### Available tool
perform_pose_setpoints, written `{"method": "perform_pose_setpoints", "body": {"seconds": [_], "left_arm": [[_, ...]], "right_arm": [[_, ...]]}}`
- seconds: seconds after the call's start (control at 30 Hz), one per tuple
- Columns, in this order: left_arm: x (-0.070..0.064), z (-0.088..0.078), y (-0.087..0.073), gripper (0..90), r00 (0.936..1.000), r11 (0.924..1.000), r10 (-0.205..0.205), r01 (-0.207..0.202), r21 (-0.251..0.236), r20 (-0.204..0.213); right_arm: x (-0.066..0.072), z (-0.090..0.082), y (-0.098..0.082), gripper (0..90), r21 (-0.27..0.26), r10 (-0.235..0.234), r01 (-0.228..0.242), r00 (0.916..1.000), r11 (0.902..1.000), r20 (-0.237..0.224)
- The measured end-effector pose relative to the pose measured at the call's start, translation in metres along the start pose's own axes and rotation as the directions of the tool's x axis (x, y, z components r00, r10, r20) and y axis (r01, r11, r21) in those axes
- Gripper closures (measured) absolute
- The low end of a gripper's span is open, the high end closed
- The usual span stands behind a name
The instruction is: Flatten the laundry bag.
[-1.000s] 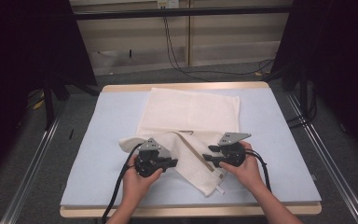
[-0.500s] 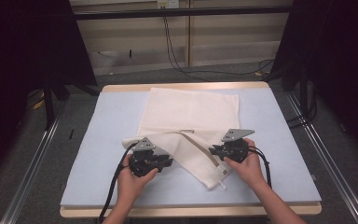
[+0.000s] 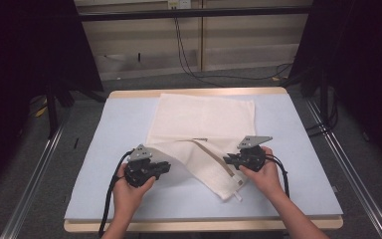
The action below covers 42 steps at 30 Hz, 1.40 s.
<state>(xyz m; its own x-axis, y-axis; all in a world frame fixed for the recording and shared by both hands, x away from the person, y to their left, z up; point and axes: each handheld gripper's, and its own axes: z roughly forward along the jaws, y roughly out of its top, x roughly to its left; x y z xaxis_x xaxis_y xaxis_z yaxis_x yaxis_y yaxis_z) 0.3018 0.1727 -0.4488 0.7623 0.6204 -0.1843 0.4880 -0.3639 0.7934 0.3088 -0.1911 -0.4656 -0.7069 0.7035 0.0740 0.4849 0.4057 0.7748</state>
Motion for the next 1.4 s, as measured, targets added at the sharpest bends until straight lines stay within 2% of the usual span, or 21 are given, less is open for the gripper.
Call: {"method": "perform_pose_setpoints", "body": {"seconds": [0.13,0.3,0.4,0.57,0.67,0.8,1.03,1.2,1.27,1.4], "left_arm": [[0.008,-0.008,-0.005,81.6,0.9996,0.9996,-0.029,0.029,0.003,-0.007],[0.019,-0.014,-0.012,81.5,0.9982,0.9988,-0.048,0.048,0.007,-0.037],[0.024,-0.018,-0.013,81.5,0.9975,0.998,-0.063,0.063,-0.003,-0.034],[0.031,-0.023,-0.017,81.1,0.9945,0.9959,-0.09,0.09,-0.006,-0.053],[0.034,-0.023,-0.018,81.2,0.9945,0.9959,-0.09,0.091,0.002,-0.053],[0.04,-0.025,-0.021,81.1,0.9919,0.9939,-0.109,0.11,0.007,-0.066],[0.05,-0.03,-0.023,80.3,0.988,0.9917,-0.129,0.128,-0.011,-0.086],[0.056,-0.032,-0.023,78.1,0.9868,0.9909,-0.135,0.135,-0.004,-0.09],[0.058,-0.032,-0.024,77.4,0.9855,0.9905,-0.137,0.137,0.0,-0.1],[0.063,-0.035,-0.024,77.4,0.983,0.9888,-0.149,0.149,-0.012,-0.107]], "right_arm": [[-0.001,0.0,0.0,83.9,-0.003,0.004,-0.004,1.0,1.0,-0.003],[-0.006,-0.003,-0.001,83.9,-0.003,0.011,-0.011,0.9999,0.9999,0.002],[-0.009,-0.006,-0.003,83.9,-0.005,0.017,-0.017,0.9998,0.9998,0.014],[-0.016,-0.013,-0.005,83.8,-0.004,0.023,-0.023,0.9992,0.9997,0.034],[-0.021,-0.015,-0.008,83.5,-0.013,0.028,-0.028,0.9995,0.9995,0.018],[-0.022,-0.017,-0.008,83.5,-0.006,0.026,-0.026,0.9995,0.9997,0.02],[-0.023,-0.019,-0.009,83.1,0.0,0.007,-0.007,1.0,1.0,0.005],[-0.023,-0.02,-0.008,83.8,0.011,-0.016,0.016,0.9994,0.9998,-0.032],[-0.023,-0.023,-0.006,83.9,0.023,-0.046,0.047,0.9977,0.9986,-0.049],[-0.024,-0.024,-0.006,83.3,0.026,-0.051,0.053,0.9966,0.9983,-0.064]]}}
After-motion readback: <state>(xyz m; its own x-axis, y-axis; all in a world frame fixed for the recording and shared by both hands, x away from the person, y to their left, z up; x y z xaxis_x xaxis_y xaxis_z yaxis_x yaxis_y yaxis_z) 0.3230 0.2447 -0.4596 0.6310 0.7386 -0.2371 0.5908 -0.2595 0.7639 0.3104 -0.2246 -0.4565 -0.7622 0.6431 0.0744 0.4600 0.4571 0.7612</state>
